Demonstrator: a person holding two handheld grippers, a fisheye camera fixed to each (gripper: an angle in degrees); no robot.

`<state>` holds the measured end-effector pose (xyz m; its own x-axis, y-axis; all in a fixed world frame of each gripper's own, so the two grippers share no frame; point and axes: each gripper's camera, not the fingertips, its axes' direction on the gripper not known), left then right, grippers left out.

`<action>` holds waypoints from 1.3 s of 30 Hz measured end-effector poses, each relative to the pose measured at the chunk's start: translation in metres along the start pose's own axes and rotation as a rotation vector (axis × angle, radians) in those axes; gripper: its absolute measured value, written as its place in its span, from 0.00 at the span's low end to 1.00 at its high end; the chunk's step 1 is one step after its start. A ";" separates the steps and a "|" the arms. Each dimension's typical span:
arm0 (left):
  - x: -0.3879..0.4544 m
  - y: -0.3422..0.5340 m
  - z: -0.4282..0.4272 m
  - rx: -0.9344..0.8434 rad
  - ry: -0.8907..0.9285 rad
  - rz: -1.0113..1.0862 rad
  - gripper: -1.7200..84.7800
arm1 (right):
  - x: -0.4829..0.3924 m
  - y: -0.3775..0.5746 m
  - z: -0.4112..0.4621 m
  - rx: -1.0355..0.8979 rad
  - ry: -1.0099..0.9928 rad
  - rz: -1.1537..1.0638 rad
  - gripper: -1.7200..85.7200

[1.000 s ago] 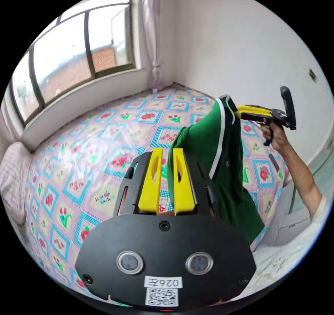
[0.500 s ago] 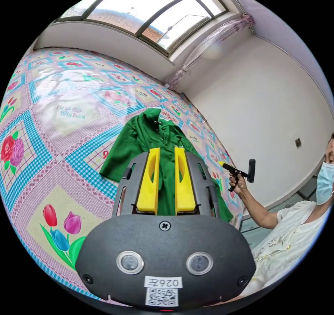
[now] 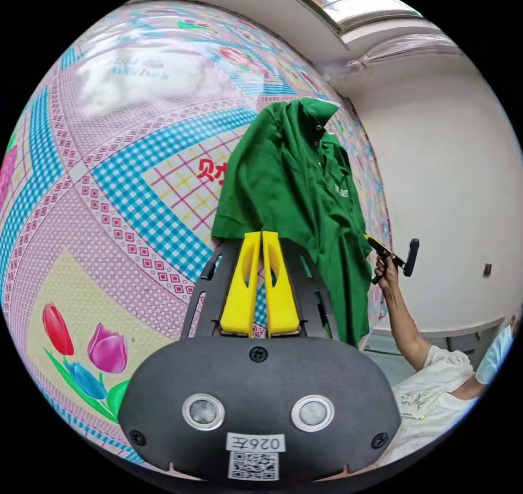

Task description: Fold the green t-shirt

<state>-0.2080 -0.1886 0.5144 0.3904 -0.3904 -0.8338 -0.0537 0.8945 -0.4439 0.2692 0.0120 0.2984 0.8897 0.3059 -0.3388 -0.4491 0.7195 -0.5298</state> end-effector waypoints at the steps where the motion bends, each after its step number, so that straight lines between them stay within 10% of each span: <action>1: -0.004 -0.007 0.001 -0.012 0.001 0.009 0.02 | -0.004 -0.007 -0.002 -0.004 0.029 -0.047 0.01; 20: -0.071 -0.052 -0.106 0.297 -0.322 -0.119 0.01 | 0.087 -0.101 -0.003 -0.091 0.528 -0.004 0.02; 27: -0.002 -0.022 -0.108 0.497 -0.326 0.116 0.01 | 0.032 -0.069 -0.053 0.231 0.137 -0.062 0.01; 39: 0.033 -0.119 0.021 0.052 -0.256 0.189 0.01 | 0.028 -0.141 0.047 -0.003 0.016 -0.077 0.01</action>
<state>-0.1696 -0.3037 0.5468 0.5969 -0.1542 -0.7874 -0.1032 0.9584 -0.2659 0.3610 -0.0511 0.4004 0.9204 0.2395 -0.3090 -0.3793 0.7388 -0.5571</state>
